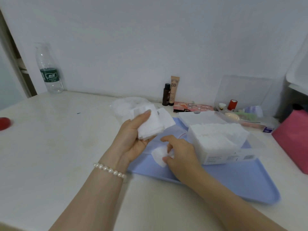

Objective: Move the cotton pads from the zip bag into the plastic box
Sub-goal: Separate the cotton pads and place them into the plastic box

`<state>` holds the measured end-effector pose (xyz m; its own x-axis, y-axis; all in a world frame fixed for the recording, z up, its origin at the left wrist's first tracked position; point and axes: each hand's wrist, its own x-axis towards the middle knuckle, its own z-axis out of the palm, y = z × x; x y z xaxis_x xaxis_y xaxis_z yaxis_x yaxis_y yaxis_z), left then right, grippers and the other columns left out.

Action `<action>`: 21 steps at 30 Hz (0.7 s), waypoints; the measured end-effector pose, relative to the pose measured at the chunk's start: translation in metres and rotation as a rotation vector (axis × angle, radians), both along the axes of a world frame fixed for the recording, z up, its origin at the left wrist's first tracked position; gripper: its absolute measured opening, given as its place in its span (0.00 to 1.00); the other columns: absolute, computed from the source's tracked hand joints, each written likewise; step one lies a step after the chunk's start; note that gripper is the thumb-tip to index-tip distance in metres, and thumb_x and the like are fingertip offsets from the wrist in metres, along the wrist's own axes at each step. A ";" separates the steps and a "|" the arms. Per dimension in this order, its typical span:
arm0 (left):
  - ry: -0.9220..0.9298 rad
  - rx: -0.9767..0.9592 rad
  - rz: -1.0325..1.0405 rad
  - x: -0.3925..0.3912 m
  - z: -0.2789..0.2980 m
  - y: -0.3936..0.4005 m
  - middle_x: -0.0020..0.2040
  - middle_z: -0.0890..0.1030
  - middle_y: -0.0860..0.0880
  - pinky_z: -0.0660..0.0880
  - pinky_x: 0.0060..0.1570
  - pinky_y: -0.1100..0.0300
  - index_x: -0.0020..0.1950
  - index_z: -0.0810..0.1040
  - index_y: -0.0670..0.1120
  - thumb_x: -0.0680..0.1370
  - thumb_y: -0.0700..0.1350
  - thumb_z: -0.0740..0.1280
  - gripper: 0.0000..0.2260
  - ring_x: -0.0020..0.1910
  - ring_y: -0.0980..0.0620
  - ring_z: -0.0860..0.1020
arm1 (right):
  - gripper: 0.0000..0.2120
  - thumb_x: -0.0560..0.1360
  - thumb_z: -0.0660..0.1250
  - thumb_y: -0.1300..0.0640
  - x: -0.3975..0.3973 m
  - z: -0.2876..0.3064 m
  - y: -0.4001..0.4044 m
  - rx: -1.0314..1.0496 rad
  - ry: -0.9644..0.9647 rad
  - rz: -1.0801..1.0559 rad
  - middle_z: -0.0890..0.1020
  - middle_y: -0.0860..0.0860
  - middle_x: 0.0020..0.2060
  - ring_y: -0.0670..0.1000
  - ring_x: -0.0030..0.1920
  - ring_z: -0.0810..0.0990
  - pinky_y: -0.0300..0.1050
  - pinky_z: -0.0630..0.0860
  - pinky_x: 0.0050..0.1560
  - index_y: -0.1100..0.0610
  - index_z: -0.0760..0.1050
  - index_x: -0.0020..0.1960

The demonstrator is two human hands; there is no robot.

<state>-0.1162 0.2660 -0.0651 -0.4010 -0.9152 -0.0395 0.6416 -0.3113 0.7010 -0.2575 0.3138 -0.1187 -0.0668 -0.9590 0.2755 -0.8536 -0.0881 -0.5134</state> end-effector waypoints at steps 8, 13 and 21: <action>-0.082 -0.065 -0.037 -0.006 -0.005 0.001 0.52 0.82 0.40 0.81 0.41 0.58 0.58 0.77 0.36 0.68 0.39 0.68 0.19 0.47 0.48 0.82 | 0.24 0.62 0.72 0.77 -0.020 0.079 0.025 0.081 -0.719 0.302 0.78 0.48 0.31 0.46 0.32 0.76 0.35 0.74 0.36 0.53 0.77 0.48; -0.183 -0.124 -0.323 -0.033 -0.020 0.017 0.57 0.77 0.40 0.76 0.49 0.56 0.64 0.73 0.36 0.71 0.37 0.68 0.21 0.56 0.47 0.75 | 0.20 0.63 0.74 0.68 -0.031 0.098 0.033 -0.035 -0.907 0.374 0.83 0.56 0.35 0.55 0.38 0.81 0.48 0.80 0.42 0.58 0.78 0.54; -0.058 -0.101 -0.441 -0.039 -0.026 0.018 0.48 0.81 0.42 0.79 0.39 0.59 0.54 0.81 0.42 0.71 0.38 0.67 0.12 0.43 0.50 0.81 | 0.23 0.65 0.70 0.75 -0.027 0.083 0.025 -0.064 -0.831 0.300 0.81 0.47 0.31 0.45 0.28 0.78 0.39 0.74 0.26 0.52 0.76 0.51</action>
